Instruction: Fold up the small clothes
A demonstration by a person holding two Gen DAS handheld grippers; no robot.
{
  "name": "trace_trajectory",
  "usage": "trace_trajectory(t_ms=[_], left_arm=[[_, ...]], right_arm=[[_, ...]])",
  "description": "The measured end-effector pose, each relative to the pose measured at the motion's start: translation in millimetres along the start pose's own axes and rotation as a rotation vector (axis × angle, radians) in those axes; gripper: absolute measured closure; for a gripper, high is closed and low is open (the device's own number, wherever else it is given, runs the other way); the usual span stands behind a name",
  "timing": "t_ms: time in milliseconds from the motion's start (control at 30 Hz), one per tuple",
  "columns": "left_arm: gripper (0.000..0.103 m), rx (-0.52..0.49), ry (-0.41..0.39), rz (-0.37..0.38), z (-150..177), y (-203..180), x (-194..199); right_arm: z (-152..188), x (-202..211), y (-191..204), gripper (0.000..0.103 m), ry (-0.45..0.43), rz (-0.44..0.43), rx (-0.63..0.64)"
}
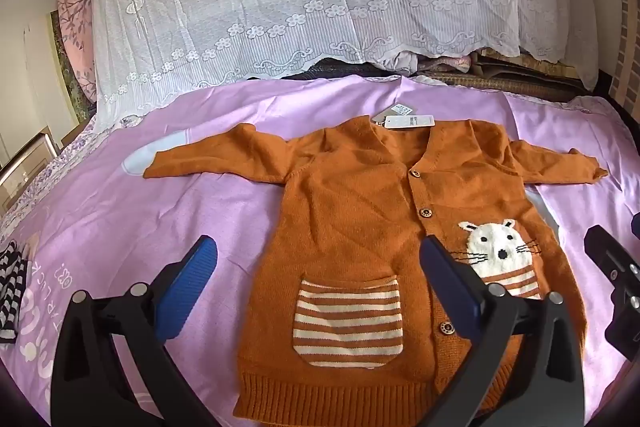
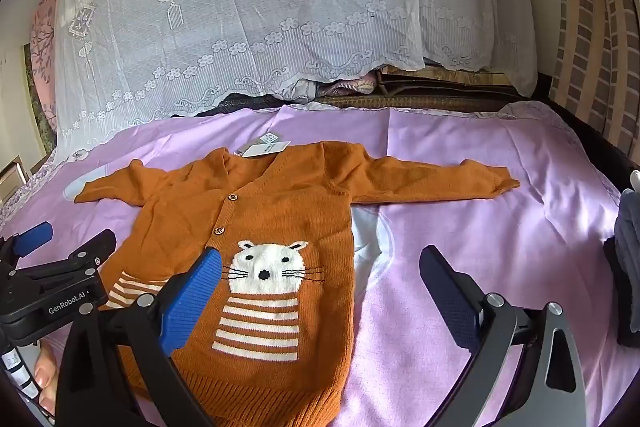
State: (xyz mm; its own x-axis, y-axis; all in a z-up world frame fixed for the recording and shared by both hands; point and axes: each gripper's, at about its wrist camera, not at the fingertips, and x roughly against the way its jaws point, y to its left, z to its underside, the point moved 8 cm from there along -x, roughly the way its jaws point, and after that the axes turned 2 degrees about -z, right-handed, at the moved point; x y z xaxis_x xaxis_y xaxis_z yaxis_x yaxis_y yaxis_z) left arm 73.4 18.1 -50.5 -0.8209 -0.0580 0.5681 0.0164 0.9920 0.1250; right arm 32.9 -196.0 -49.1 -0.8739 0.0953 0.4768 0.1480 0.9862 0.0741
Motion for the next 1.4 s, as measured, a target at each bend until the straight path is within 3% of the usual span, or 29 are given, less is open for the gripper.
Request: trace_trajectory(t_ms=[400,1400], left_arm=[[0.004,0.000,0.002,0.000,0,0,0],[0.004,0.001,0.005,-0.001,7,0,-2]], right_arm=[[-11,6,-7,0.003,0.008,-0.008,-0.006],[4,-3,-2,0.003,0.035,0.020,0.032]])
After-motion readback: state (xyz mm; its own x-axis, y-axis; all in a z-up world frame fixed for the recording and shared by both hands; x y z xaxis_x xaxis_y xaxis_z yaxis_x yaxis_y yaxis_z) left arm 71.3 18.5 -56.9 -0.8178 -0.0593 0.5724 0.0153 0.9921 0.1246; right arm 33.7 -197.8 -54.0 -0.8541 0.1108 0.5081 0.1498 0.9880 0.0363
